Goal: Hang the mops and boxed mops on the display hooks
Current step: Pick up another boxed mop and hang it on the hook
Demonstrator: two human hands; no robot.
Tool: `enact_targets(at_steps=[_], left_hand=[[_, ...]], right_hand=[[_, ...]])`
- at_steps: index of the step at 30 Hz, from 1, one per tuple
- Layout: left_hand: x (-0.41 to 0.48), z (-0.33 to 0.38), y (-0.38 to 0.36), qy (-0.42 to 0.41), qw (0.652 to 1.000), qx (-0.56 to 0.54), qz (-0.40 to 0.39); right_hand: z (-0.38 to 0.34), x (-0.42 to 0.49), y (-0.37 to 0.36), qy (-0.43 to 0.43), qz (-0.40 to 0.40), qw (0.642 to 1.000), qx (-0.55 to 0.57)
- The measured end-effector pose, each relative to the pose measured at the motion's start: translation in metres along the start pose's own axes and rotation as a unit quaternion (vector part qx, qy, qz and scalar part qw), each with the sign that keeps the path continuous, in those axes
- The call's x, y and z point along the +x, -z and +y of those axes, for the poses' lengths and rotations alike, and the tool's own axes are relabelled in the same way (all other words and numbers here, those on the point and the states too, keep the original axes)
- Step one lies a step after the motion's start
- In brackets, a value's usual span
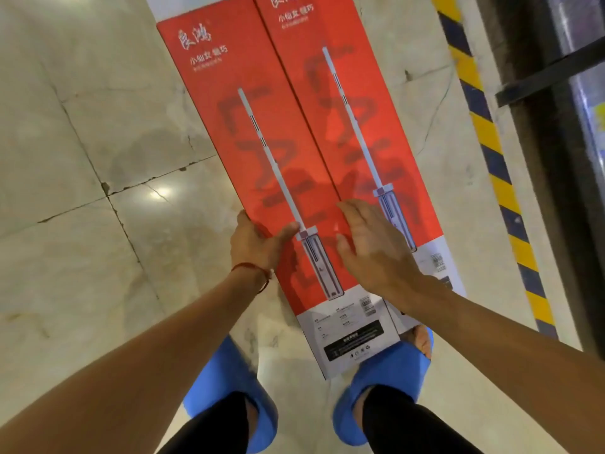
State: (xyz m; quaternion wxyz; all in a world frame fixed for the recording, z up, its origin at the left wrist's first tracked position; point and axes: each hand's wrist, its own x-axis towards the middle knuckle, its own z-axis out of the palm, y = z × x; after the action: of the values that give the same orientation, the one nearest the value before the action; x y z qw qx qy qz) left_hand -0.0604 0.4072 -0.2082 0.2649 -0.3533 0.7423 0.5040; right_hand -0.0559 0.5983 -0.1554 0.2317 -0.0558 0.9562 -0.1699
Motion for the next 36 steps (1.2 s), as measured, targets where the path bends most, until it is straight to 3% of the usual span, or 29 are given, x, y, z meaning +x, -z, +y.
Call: enact_targets(at_steps=[10, 15, 17, 20, 24, 30, 36], left_hand=[[0.001, -0.012, 0.004, -0.020, 0.999, -0.035, 0.019], [0.003, -0.023, 0.022, -0.022, 0.999, -0.044, 0.008], [0.002, -0.022, 0.026, -0.016, 0.999, -0.049, 0.003], [0.003, -0.020, 0.026, -0.010, 0.998, -0.059, -0.007], [0.002, -0.023, 0.032, -0.017, 0.997, -0.070, -0.018], [-0.024, -0.026, 0.054, -0.028, 0.994, -0.089, -0.051], [-0.087, 0.002, 0.092, 0.001, 0.989, -0.112, -0.096]], right_hand=[[-0.014, 0.000, -0.010, -0.015, 0.008, 0.997, 0.072], [-0.023, 0.010, -0.009, -0.050, -0.071, 0.987, 0.137], [-0.028, 0.020, -0.014, -0.106, -0.117, 0.964, 0.212], [-0.036, 0.040, -0.024, -0.194, -0.117, 0.902, 0.367], [-0.033, 0.047, -0.032, -0.250, -0.102, 0.858, 0.436], [-0.033, 0.026, -0.017, -0.259, -0.148, 0.832, 0.467], [-0.051, -0.008, 0.056, -0.179, -0.282, 0.821, 0.462]])
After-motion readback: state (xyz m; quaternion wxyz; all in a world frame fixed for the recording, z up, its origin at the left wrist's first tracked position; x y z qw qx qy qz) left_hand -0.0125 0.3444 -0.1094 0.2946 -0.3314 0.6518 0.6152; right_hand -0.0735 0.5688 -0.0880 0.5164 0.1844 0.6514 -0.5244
